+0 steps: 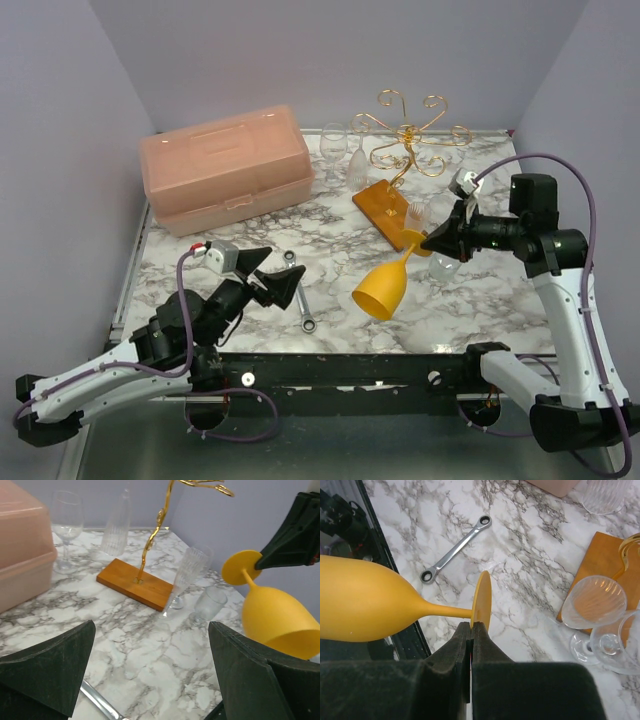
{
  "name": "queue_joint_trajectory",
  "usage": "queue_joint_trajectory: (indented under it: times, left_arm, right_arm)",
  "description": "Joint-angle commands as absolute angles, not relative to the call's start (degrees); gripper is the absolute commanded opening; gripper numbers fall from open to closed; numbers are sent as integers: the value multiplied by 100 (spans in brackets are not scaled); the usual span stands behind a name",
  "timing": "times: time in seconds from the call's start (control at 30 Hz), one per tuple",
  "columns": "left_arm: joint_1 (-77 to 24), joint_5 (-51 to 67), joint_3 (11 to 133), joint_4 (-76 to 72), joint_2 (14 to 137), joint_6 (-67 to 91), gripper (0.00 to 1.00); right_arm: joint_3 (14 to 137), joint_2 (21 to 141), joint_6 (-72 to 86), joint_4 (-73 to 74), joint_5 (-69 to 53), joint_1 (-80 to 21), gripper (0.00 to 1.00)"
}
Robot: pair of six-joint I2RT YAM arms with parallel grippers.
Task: Place the wine glass upside down on the wine glass rack
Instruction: Turn the wine glass upside down at the wine rack.
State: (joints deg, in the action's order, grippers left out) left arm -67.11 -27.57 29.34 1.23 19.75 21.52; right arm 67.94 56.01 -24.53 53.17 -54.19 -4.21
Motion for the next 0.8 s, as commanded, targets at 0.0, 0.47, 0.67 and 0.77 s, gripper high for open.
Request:
queue_joint_trajectory:
  times: [0.0,0.47,0.67,0.77]
  left_arm:
    - [-6371,-3103,3430,706,2347,1547,99]
    - [-4203,-1388,4269,1683,2779,1487,99]
    - [-3898,-1401,4351,1922,2769,1129,98]
    - [-3811,-1501,4389,2023,2797,991,99]
  right_arm:
    - [7255,5787,-3890,6442,-5276,-466,0]
    - [8710,6248,-6373,8128,-4969,-466,0]
    - [8901,6233,-6770,8108,-4944,-466,0]
    - [9153,6331,-6667,8081,-5065,-466,0]
